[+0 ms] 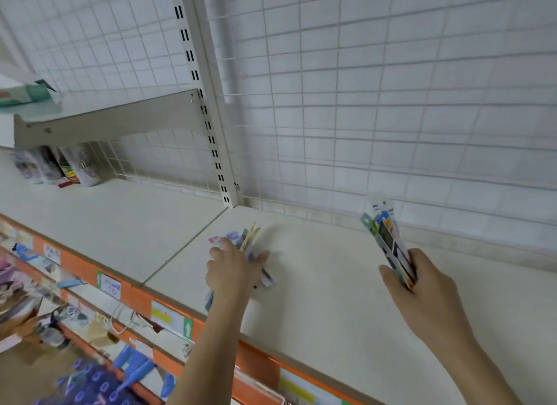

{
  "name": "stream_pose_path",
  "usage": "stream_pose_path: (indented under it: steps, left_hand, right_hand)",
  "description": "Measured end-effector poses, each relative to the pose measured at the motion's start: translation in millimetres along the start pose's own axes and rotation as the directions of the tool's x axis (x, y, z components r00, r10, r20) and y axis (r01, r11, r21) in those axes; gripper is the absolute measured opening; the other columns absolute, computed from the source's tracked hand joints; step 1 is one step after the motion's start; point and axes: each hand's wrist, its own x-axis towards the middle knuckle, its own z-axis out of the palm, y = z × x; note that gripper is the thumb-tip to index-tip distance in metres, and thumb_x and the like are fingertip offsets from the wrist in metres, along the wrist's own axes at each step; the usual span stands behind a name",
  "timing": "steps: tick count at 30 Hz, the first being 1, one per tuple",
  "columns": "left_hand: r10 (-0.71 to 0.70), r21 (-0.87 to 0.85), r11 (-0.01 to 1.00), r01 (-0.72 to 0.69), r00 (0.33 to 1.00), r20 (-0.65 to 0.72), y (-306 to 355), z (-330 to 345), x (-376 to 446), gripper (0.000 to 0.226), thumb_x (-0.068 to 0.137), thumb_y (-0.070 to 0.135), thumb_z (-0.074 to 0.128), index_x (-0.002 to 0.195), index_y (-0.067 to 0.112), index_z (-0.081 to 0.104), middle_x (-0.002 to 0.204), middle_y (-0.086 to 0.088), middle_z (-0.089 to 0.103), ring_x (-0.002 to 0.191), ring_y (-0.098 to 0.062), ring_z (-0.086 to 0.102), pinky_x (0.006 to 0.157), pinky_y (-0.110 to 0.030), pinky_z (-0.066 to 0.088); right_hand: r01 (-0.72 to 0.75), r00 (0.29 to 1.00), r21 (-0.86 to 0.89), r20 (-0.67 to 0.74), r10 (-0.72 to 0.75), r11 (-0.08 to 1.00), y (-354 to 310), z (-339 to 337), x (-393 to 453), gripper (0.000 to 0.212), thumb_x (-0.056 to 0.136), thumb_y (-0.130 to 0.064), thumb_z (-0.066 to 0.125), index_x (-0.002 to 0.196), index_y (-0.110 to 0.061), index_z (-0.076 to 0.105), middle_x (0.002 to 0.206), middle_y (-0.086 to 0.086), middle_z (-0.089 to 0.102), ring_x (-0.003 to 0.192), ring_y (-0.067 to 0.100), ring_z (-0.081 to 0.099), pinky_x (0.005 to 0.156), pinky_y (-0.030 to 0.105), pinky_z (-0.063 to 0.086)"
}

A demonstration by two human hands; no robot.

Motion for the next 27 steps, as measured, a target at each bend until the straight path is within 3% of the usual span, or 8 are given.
stream_pose_path:
  steps: [4, 8, 12, 16, 19, 22, 25, 27]
  left_hand:
    - [-0.012, 0.04, 0.999, 0.01, 0.999, 0.048, 4.7, 6.0, 2.8, 0.097, 0.077, 0.054, 0.064, 0.141, -0.002, 0.017, 0.132, -0.02, 0.04, 0.122, -0.037, 0.044, 0.099, -0.039, 0.04]
    - [-0.049, -0.03, 0.998, 0.051, 0.996, 0.074, 5.0, 5.2, 8.1, 0.064, 0.086, 0.029, 0.06, 0.132, -0.005, 0.029, 0.129, -0.024, 0.042, 0.119, -0.038, 0.046, 0.098, -0.039, 0.04]
    - [-0.001, 0.079, 0.997, -0.006, 0.996, 0.088, 4.8, -3.5, 18.9, 0.042, 0.083, 0.007, 0.055, 0.121, -0.006, 0.044, 0.119, -0.021, 0.057, 0.111, -0.036, 0.056, 0.086, -0.035, 0.046]
    - [0.017, 0.218, 0.975, -0.05, 0.989, 0.149, 10.0, -11.1, 14.7, 0.021, 0.083, 0.008, 0.054, 0.103, 0.002, 0.058, 0.082, -0.01, 0.062, 0.092, -0.028, 0.063, 0.079, -0.029, 0.049]
    - [0.038, 0.221, 0.972, -0.078, 0.983, 0.18, 13.2, -15.1, 8.8, 0.013, 0.078, 0.007, 0.054, 0.091, 0.003, 0.056, 0.079, -0.01, 0.059, 0.083, -0.029, 0.062, 0.063, -0.028, 0.046]
    - [0.024, 0.096, 0.994, -0.045, 0.978, 0.209, 15.8, -19.0, 1.5, 0.014, 0.078, 0.011, 0.053, 0.068, 0.007, 0.043, 0.064, -0.006, 0.046, 0.056, -0.021, 0.046, 0.048, -0.023, 0.033]
    - [0.113, -0.243, 0.967, -0.071, 0.98, 0.164, 26.1, -22.6, -16.8, 0.008, 0.073, 0.015, 0.049, 0.07, 0.008, 0.051, 0.065, -0.008, 0.054, 0.058, -0.026, 0.047, 0.054, -0.026, 0.037]
    - [0.204, -0.513, 0.848, -0.131, 0.975, 0.089, 37.6, -23.5, -39.1, 0.01, 0.079, 0.008, 0.049, 0.077, 0.009, 0.058, 0.072, -0.006, 0.062, 0.066, -0.024, 0.055, 0.059, -0.026, 0.04]
  right_hand:
    - [-0.074, 0.997, 0.104, -0.009, 0.075, 0.992, 17.6, -14.3, -8.7, 0.027, 0.088, -0.019, 0.06, 0.07, -0.017, 0.041, 0.052, 0.002, 0.044, 0.05, 0.023, 0.045, 0.046, 0.03, 0.035]
    - [-0.134, 0.991, 0.184, -0.002, 0.136, 0.974, 29.2, -21.9, -12.9, 0.024, 0.09, -0.02, 0.057, 0.072, -0.017, 0.042, 0.055, 0.004, 0.046, 0.051, 0.024, 0.046, 0.05, 0.03, 0.036]
    - [-0.123, 0.992, 0.156, 0.006, 0.123, 0.98, 28.1, -19.8, -15.2, 0.025, 0.09, -0.019, 0.056, 0.072, -0.021, 0.039, 0.059, 0.0, 0.051, 0.054, 0.019, 0.05, 0.049, 0.029, 0.036]
    - [-0.084, 0.996, 0.086, 0.016, 0.083, 0.993, 28.1, -18.5, -17.4, 0.018, 0.089, -0.018, 0.056, 0.081, -0.015, 0.041, 0.059, -0.005, 0.048, 0.061, 0.028, 0.05, 0.056, 0.034, 0.037]
    - [-0.067, 0.997, 0.077, 0.033, 0.064, 0.995, 27.3, -19.1, -19.4, 0.015, 0.089, -0.018, 0.056, 0.085, -0.013, 0.043, 0.061, -0.005, 0.05, 0.065, 0.03, 0.053, 0.059, 0.035, 0.04]
    - [-0.064, 0.998, 0.104, 0.026, 0.061, 0.993, 30.0, -22.9, -20.0, 0.016, 0.09, -0.018, 0.055, 0.082, -0.016, 0.042, 0.06, -0.005, 0.049, 0.059, 0.025, 0.05, 0.056, 0.033, 0.038]
    - [-0.071, 0.997, 0.142, -0.008, 0.073, 0.987, 35.4, -35.1, -21.7, 0.012, 0.093, -0.021, 0.051, 0.086, -0.015, 0.044, 0.065, 0.0, 0.055, 0.063, 0.027, 0.055, 0.058, 0.035, 0.041]
    - [-0.058, 0.997, 0.166, -0.047, 0.067, 0.984, 39.0, -46.7, -25.0, 0.013, 0.095, -0.024, 0.049, 0.091, -0.012, 0.047, 0.072, 0.005, 0.061, 0.068, 0.029, 0.058, 0.061, 0.036, 0.042]
